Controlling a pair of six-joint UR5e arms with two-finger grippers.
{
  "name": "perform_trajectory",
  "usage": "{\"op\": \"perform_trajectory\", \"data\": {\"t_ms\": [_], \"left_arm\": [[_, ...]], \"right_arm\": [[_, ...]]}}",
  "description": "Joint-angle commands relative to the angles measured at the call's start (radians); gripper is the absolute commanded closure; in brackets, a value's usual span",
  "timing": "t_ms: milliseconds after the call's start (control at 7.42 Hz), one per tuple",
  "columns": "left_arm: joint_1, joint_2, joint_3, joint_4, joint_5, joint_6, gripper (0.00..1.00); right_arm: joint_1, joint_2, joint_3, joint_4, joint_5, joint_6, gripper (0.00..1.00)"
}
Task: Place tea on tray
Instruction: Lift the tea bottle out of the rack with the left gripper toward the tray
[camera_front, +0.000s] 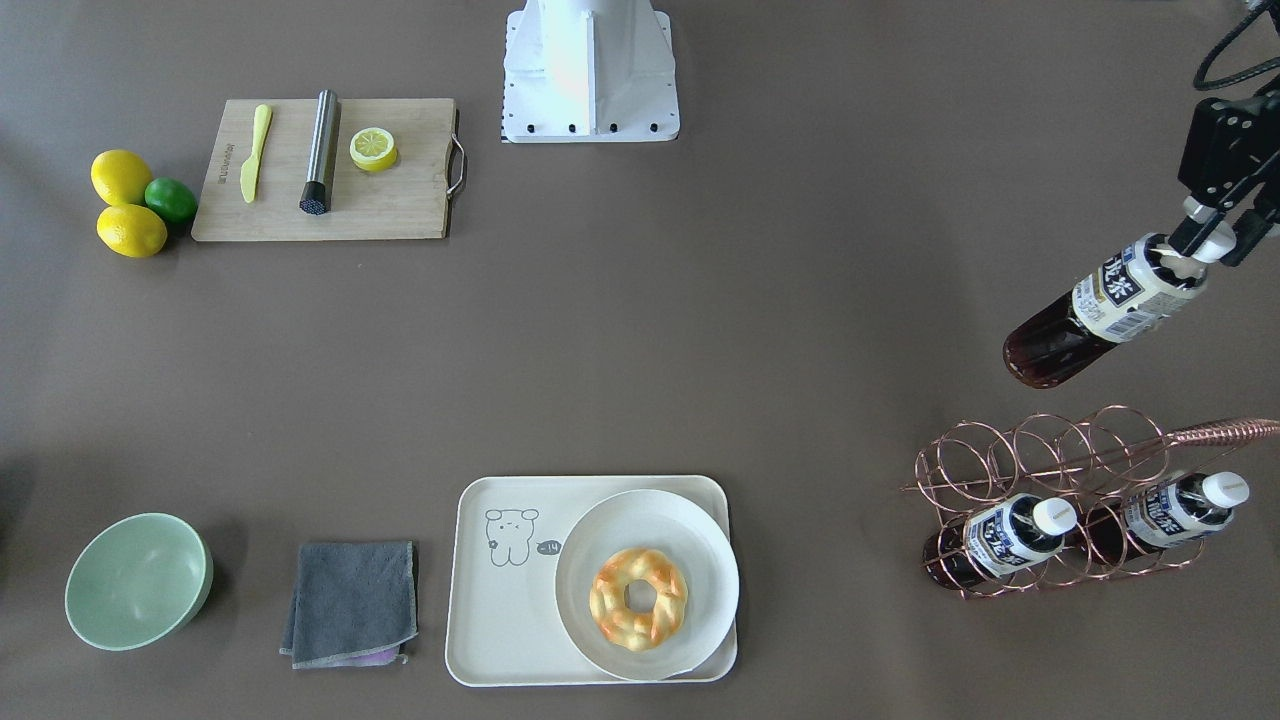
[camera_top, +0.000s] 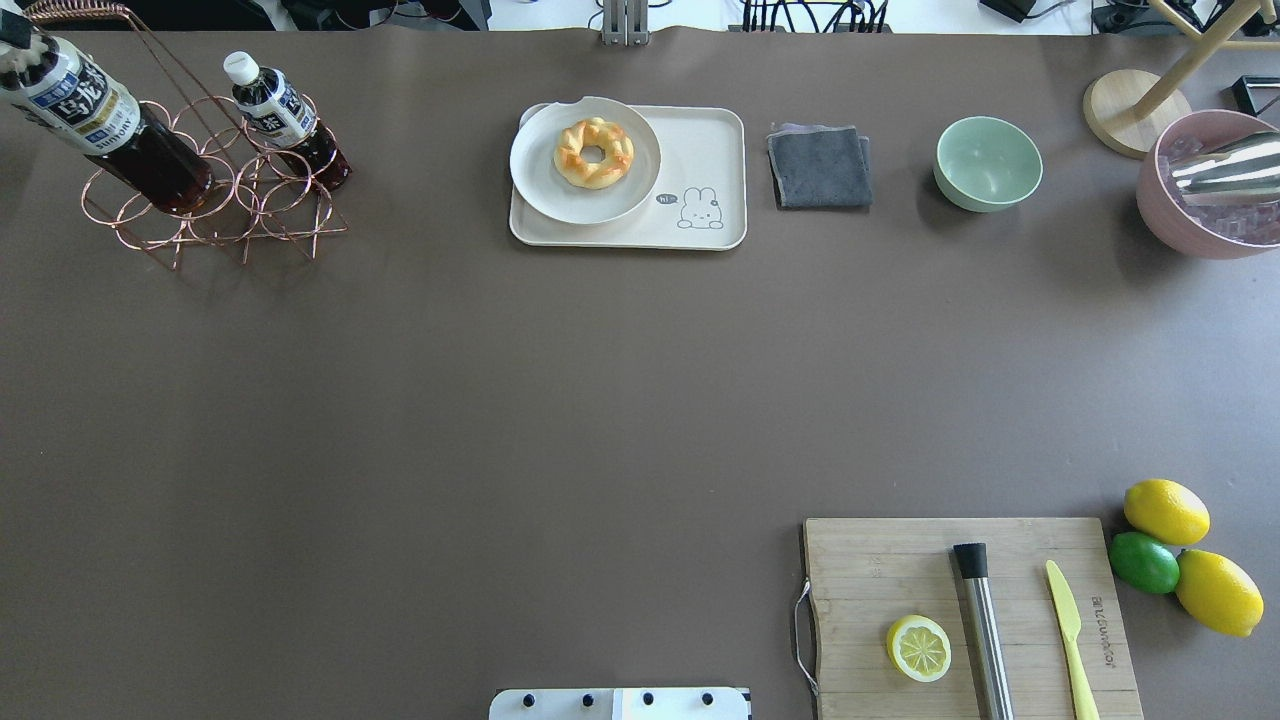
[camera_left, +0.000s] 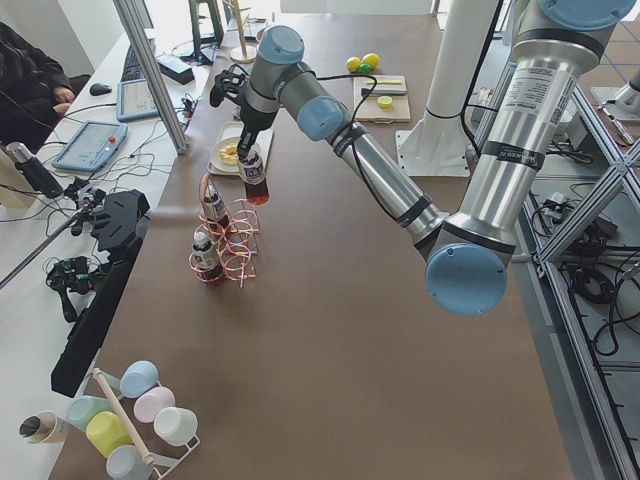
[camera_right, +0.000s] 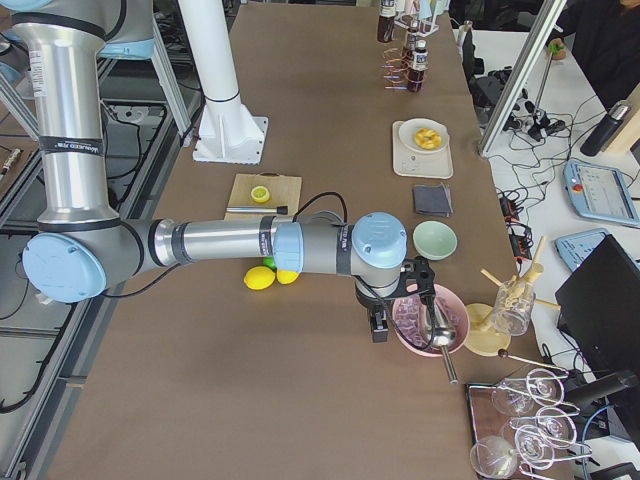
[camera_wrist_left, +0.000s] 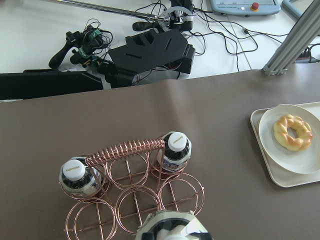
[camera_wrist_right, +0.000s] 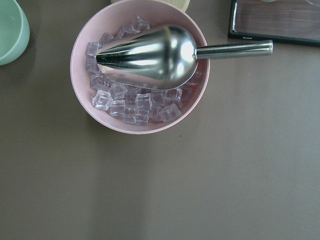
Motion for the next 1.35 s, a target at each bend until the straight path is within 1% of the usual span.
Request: {"op": "perform_trajectory", "data": {"t_ms": [0, 135, 270, 404, 539, 674, 809, 944, 1079, 1213], "left_arm": [[0.204, -0.096, -0.027, 0.053, 0.12, -0.141, 1.0], [0.328, -0.168, -0.06, 0.14, 0.21, -0.234, 1.0], [0.439, -0.262, -0.068, 0.247, 0.308, -0.258, 1.0], [0.549, -0.325, -0.067, 0.297, 0.415, -0.306, 1.0], [0.639, -0.359, -0.055, 0.3, 0.482, -0.366, 1.0], [0.706, -0.396, -0.033, 0.303, 0.529, -0.385, 1.0], [0.781, -0.454, 0.014, 0.303, 0.595, -0.416, 1.0], [0.843, -0.524, 0.071, 0.303, 0.626, -0.427, 1.0], [0.892, -0.587, 0.155, 0.302, 0.667, -0.442, 1.0], [0.928, -0.606, 0.185, 0.302, 0.716, -0.443, 1.0]], "right_arm": [[0.0, -0.002, -0.003, 0.0, -0.002, 0.0, 0.0], [0.0, -0.004, -0.005, 0.0, -0.002, 0.0, 0.0], [0.0, -0.002, -0.012, 0.0, -0.002, 0.0, 0.0], [0.0, -0.002, -0.015, 0.0, -0.003, 0.0, 0.0], [0.0, -0.001, -0.017, 0.0, -0.003, 0.0, 0.0], [0.0, -0.001, -0.019, 0.0, -0.003, 0.0, 0.0], [0.0, -0.002, -0.019, 0.0, -0.003, 0.0, 0.0], [0.0, -0.002, -0.02, 0.0, -0.003, 0.0, 0.0], [0.0, -0.002, -0.022, -0.002, -0.003, 0.0, 0.0], [0.0, -0.002, -0.023, -0.002, -0.003, 0.0, 0.0]]}}
